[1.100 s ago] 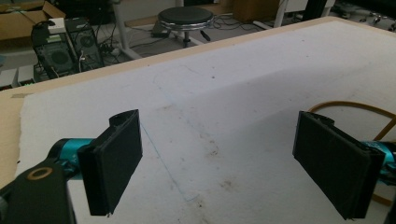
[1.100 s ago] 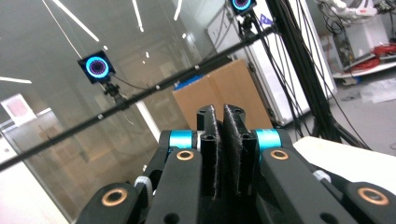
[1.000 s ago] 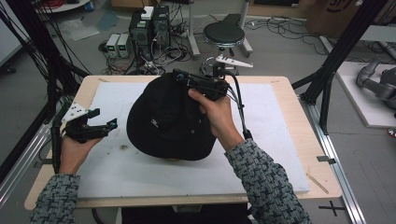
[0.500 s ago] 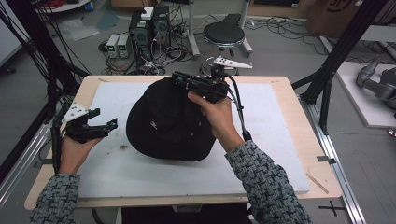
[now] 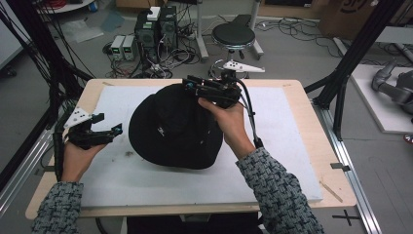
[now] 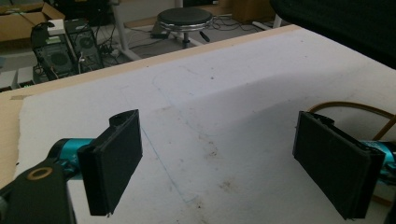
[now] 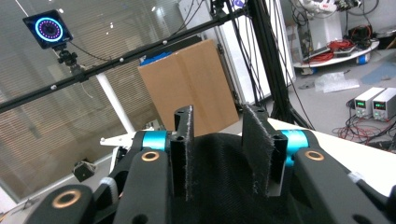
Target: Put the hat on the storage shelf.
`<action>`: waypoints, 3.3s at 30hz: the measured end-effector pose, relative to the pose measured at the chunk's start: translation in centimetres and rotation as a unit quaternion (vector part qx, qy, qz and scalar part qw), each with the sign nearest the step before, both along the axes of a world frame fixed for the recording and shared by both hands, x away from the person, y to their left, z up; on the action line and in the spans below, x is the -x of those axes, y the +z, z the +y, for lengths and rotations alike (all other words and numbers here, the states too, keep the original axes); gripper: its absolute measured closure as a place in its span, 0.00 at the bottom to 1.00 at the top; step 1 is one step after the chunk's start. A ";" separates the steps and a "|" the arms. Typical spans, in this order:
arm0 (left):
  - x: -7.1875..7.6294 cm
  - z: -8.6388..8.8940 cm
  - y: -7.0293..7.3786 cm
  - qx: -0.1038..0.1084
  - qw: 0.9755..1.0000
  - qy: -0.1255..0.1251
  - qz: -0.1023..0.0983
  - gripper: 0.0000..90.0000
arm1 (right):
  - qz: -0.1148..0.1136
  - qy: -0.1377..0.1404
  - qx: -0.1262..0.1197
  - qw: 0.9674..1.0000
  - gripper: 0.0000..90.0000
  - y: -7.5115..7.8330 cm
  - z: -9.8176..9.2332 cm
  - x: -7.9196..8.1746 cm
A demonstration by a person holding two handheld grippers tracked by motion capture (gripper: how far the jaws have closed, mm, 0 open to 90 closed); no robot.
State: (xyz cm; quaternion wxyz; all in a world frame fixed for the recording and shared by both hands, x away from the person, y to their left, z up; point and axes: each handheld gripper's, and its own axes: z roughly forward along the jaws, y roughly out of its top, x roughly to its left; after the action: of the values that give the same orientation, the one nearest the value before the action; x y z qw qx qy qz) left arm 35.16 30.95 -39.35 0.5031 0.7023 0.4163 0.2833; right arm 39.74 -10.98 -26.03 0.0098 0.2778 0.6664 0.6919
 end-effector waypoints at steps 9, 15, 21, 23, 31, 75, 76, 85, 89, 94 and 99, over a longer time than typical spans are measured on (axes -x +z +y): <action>0.0 0.0 0.0 0.000 1.000 0.000 0.000 0.18 | -0.007 -0.034 -0.015 0.999 0.60 0.2 -1.8 0.0; 0.0 0.0 0.0 -0.002 1.000 0.000 0.001 0.18 | -0.014 -0.064 -0.021 0.998 0.54 0.4 -3.8 0.2; 0.0 -0.1 0.0 -0.004 1.000 0.000 0.001 0.18 | -0.016 -0.093 -0.017 0.995 0.49 -0.1 -6.0 0.4; 0.0 -0.1 -0.1 -0.004 1.000 0.001 0.001 0.18 | -0.016 -0.101 -0.010 0.995 0.47 -0.2 -6.7 0.6; -0.1 -0.2 -0.1 -0.006 1.000 0.000 0.001 0.18 | -0.030 -0.160 0.013 0.987 0.39 -1.1 -9.3 1.2; -0.6 -0.8 -0.6 -0.017 1.000 -0.004 0.010 0.18 | -0.004 -0.344 0.149 0.927 0.13 -11.5 -19.6 4.5; -0.6 -0.8 -0.6 -0.018 1.000 -0.004 0.009 0.18 | 0.004 -0.348 0.156 0.924 0.13 -11.6 -19.6 4.4; -0.6 -0.6 -0.5 -0.012 1.000 0.000 0.006 0.18 | 0.006 -0.337 0.159 0.928 0.13 -12.5 -19.8 4.7; -0.6 -0.7 -0.6 -0.014 1.000 -0.001 0.007 0.18 | 0.005 -0.331 0.160 0.930 0.13 -12.7 -19.8 4.6; -0.6 -0.7 -0.5 -0.015 1.000 -0.002 0.007 0.18 | 0.006 -0.329 0.159 0.931 0.13 -12.7 -19.8 4.6; -0.5 -0.7 -0.5 -0.015 1.000 -0.002 0.007 0.18 | 0.009 -0.324 0.164 0.931 0.13 -12.9 -19.6 4.4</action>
State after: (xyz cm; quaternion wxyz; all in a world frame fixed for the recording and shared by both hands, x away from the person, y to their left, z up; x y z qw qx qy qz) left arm 35.70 30.25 -39.89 0.4903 0.7125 0.4142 0.2835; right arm 35.29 -30.57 -38.89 0.2730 0.4798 0.6444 0.5292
